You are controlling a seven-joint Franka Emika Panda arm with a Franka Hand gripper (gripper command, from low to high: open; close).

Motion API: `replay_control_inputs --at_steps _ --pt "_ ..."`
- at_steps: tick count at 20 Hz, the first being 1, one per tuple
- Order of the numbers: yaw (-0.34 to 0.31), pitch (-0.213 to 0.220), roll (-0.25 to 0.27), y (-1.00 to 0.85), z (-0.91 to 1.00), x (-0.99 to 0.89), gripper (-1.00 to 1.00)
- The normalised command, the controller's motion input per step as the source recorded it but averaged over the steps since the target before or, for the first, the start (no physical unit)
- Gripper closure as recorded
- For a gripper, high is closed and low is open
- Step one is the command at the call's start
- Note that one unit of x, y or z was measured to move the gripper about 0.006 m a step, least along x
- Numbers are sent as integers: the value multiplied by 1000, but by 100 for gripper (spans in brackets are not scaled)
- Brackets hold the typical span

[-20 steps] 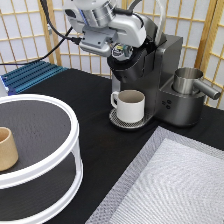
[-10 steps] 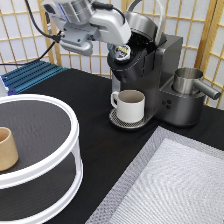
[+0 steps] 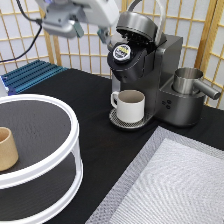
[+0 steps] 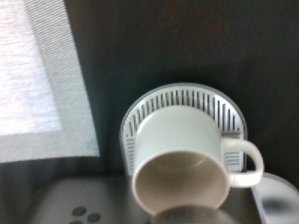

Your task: Make coffee

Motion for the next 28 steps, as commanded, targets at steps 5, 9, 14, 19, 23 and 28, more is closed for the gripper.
replay_control_inputs --at_steps 5,9,14,19,23,28 --pt "-34 0 -199 931 1000 435 -100" --pt "-17 10 -238 886 1000 454 -100" --pt "-25 35 -285 651 567 481 -100" --pt "-21 86 -312 383 -18 532 -100" --pt "0 156 -288 349 -84 490 -100" --pt "4 176 -230 406 9 444 -100"
